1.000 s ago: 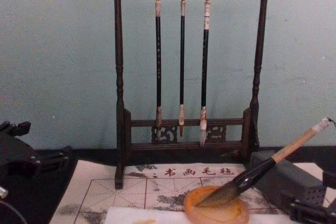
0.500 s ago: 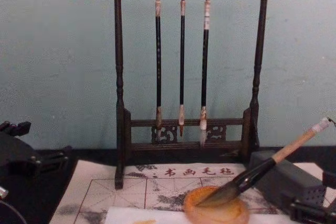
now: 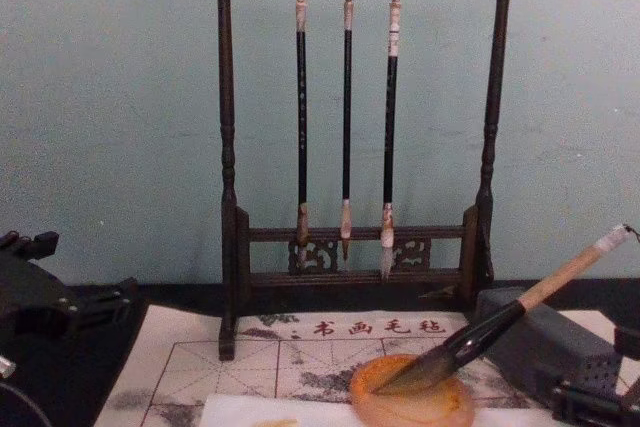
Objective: Pick up the brush from the inkstone, write on the paper, then place the brush back to its original position.
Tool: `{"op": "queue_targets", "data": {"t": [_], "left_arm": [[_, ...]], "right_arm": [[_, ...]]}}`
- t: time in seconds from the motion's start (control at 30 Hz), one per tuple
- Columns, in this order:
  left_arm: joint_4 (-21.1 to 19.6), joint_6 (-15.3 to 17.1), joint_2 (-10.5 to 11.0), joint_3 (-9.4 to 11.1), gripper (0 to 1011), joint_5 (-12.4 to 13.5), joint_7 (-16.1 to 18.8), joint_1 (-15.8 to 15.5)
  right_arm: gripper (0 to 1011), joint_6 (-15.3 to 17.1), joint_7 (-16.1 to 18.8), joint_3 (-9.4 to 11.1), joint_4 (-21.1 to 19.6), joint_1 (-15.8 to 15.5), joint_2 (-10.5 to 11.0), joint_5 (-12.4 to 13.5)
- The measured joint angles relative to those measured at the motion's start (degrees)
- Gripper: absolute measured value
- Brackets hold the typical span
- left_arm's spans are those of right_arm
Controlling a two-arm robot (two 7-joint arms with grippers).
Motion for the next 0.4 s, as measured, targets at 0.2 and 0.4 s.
{"op": "queue_targets", "data": {"t": [0.2, 0.4], "left_arm": [[0.0, 0.0, 0.0, 0.0, 1001, 0.0, 0.0, 0.0], [0.0, 0.0, 0.0, 0.0, 1001, 0.0, 0.0, 0.0]], "right_arm": [[1003, 0.0, 0.0, 0.0, 0.0, 0.0, 0.0, 0.0], [1002, 0.0, 0.0, 0.0, 0.0, 0.0, 0.0, 0.0]]}}
